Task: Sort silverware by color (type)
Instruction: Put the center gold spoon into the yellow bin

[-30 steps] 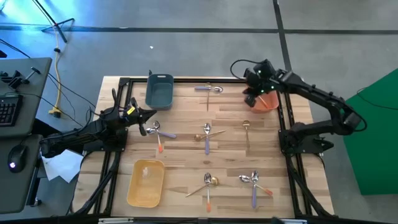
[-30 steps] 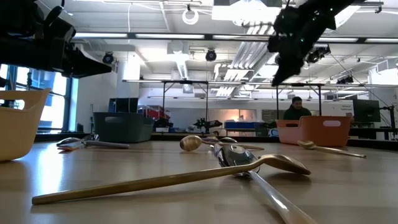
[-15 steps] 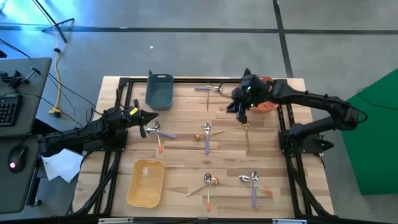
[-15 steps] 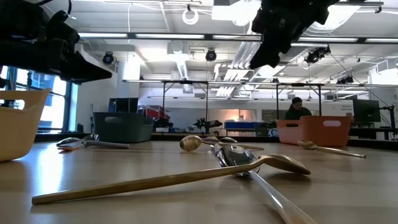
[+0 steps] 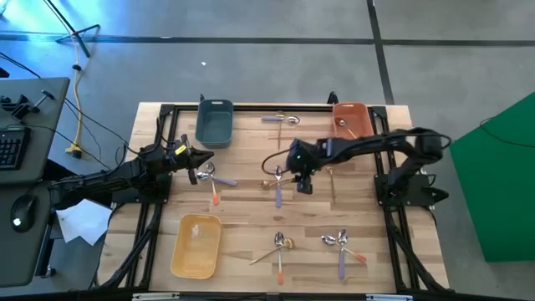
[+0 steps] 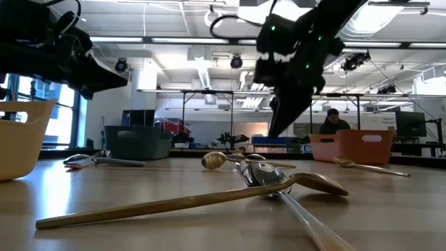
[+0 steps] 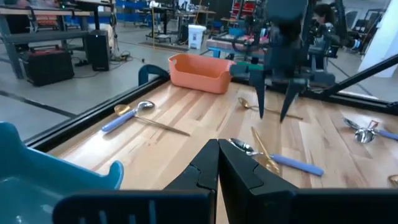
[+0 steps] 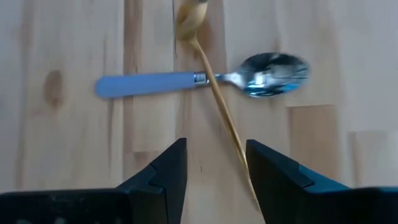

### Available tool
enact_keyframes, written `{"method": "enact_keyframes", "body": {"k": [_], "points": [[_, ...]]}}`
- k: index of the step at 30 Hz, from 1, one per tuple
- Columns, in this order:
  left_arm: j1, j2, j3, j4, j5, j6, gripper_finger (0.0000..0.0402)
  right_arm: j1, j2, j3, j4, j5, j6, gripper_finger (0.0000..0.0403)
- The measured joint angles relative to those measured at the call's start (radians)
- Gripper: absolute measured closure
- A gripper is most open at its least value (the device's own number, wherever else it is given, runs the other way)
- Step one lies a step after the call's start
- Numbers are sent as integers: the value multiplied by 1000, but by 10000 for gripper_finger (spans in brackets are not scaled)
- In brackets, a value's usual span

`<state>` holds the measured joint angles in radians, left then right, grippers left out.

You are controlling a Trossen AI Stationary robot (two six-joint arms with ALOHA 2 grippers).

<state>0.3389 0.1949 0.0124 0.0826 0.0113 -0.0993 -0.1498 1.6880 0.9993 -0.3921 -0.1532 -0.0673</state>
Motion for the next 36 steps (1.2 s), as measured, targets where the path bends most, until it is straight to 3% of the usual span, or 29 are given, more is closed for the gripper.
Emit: {"method": "enact_keyframes", "body": {"k": [13,17,26,36], "points": [[0,2,0,-8,-77,4,401,-1,160,3,131,50,0,256],[0,2,0,-7,-77,-2,401,-1,173,4,132,53,0,283],[0,2,0,-6,-83,-52,401,-2,176,4,135,45,-4,392],[0,1,0,-4,-78,-85,401,-1,150,-3,155,13,27,398]]}}
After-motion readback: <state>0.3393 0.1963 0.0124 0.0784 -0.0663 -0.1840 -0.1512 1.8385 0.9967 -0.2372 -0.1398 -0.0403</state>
